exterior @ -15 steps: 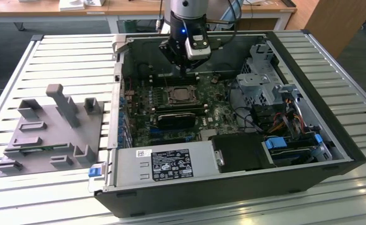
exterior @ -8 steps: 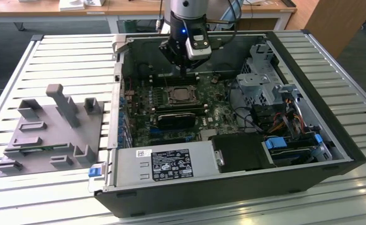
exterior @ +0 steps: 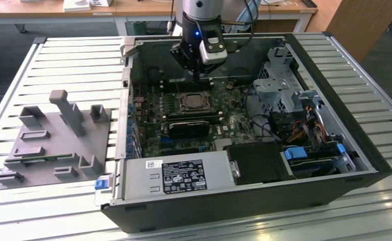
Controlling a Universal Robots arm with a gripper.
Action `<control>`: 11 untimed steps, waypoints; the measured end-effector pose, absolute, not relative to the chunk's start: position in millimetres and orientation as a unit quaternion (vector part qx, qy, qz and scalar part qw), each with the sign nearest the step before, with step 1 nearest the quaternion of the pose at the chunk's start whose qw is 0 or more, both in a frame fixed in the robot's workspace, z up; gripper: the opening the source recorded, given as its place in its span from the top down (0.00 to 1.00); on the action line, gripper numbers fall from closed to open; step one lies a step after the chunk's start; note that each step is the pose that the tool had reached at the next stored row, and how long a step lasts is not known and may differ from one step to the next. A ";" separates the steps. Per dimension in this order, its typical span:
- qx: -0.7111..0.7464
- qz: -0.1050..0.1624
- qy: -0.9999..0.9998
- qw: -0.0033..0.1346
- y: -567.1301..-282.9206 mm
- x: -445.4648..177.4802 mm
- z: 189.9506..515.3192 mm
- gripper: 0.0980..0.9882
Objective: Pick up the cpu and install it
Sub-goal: 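Install the first cpu locking lever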
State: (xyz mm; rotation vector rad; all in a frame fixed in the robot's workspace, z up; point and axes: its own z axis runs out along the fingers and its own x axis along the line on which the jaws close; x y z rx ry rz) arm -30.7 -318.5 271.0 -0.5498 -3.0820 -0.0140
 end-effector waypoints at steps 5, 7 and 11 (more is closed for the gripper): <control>-0.162 -0.005 -0.987 0.005 -318.5 -30.7 271.0 0.99; -0.157 -0.005 -0.988 0.005 -318.5 -30.7 271.0 0.99; -0.148 -0.005 -0.989 0.004 -318.5 -30.7 271.0 0.99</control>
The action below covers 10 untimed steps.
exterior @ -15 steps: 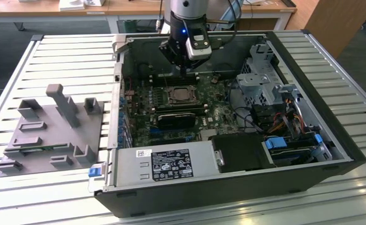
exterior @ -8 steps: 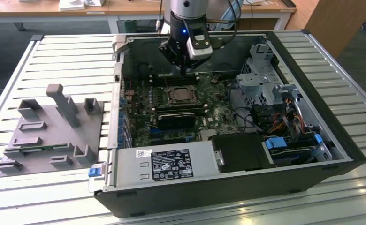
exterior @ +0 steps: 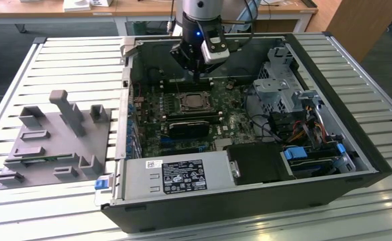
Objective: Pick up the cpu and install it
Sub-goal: 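Install the first cpu locking lever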
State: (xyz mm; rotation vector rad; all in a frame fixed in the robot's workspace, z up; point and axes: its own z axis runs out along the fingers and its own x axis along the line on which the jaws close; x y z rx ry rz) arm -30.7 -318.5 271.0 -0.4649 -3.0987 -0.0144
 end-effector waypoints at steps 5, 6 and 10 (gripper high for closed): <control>-0.136 -0.005 -0.991 0.000 -318.5 -30.8 271.0 0.99; -0.135 -0.005 -0.991 -0.002 -318.5 -30.9 270.9 0.99; -0.133 -0.007 -0.991 -0.007 -318.7 -34.8 270.2 0.99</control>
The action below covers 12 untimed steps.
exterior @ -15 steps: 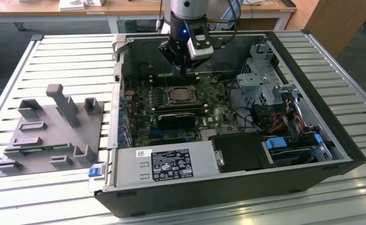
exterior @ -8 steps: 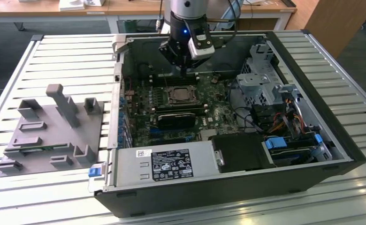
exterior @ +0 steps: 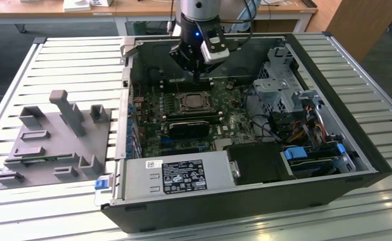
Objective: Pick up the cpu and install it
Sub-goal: 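Install the first cpu locking lever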
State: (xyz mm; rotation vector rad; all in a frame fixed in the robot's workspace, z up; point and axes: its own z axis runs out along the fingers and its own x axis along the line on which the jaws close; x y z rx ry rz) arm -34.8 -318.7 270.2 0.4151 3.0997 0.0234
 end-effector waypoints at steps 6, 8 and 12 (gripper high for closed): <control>0.111 0.008 0.994 0.007 -318.8 -35.4 269.8 0.99; 0.095 0.008 0.995 0.007 -318.8 -35.4 269.6 0.99; 0.063 0.009 0.998 0.006 -318.8 -35.4 269.5 0.99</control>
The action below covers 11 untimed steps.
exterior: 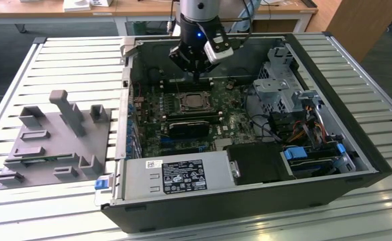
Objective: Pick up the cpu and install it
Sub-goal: 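Install the first cpu locking lever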
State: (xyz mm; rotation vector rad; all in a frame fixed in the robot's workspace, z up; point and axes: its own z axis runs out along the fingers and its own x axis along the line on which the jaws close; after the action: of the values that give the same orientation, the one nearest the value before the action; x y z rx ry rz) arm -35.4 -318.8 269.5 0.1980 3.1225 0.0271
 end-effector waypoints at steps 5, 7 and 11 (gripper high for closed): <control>0.051 0.009 0.999 0.006 -318.8 -35.4 269.4 0.99; 0.051 0.009 0.999 0.006 -318.8 -35.7 269.4 0.99; 0.051 0.009 0.999 0.006 -318.8 -37.0 269.4 0.99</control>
State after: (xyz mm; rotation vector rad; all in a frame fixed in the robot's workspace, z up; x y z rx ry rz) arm -37.0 -318.8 269.4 0.1598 3.1248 0.0275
